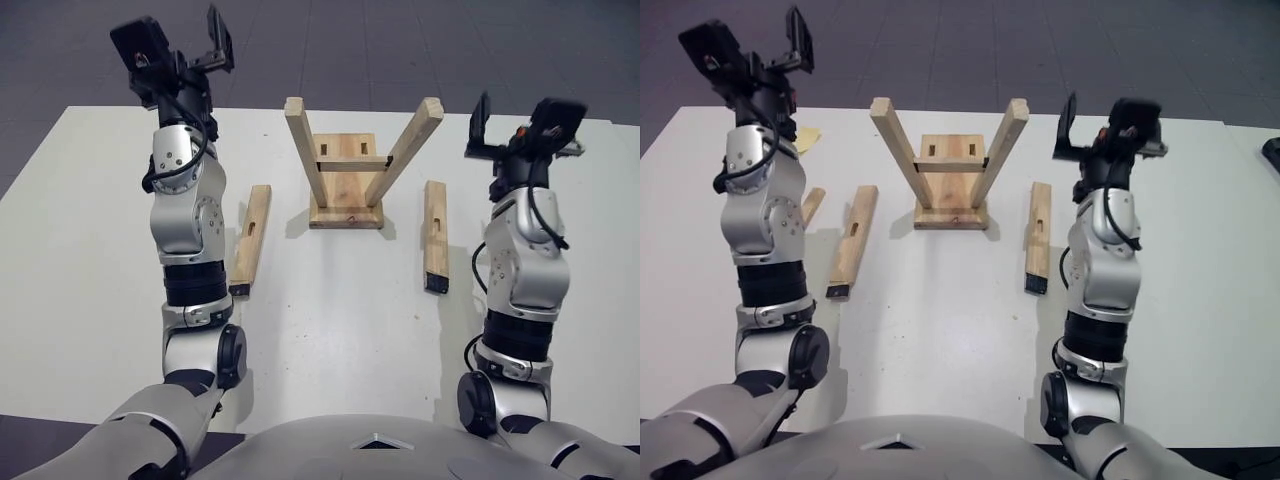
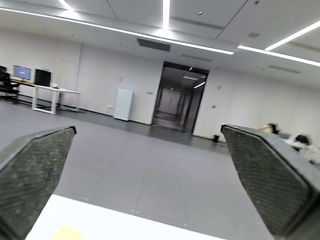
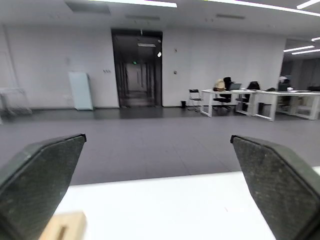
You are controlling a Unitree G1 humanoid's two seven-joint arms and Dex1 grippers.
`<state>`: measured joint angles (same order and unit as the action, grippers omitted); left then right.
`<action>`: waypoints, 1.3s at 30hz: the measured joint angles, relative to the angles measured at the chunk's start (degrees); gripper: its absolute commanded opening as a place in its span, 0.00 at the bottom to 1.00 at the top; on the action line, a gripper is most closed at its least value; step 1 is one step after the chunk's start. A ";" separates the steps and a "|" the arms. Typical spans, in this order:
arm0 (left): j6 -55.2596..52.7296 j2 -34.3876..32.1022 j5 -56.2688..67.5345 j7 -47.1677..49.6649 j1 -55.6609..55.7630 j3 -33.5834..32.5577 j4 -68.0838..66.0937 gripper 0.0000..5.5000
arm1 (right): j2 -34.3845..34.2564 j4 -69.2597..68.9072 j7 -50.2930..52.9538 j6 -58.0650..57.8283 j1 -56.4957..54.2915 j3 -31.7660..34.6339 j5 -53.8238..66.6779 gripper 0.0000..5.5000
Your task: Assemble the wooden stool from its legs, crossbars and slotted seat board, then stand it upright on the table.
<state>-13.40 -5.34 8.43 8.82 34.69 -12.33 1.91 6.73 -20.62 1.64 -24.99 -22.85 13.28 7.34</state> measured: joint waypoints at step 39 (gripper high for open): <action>-2.11 2.46 -2.73 8.33 -7.22 -2.22 -2.28 0.98 | -9.78 30.43 -13.69 9.01 -7.96 -29.93 -5.57 0.35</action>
<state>-15.51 -2.88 5.70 17.16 27.47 -14.55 -0.37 -3.05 9.81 -12.05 -15.98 -30.81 -16.65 1.77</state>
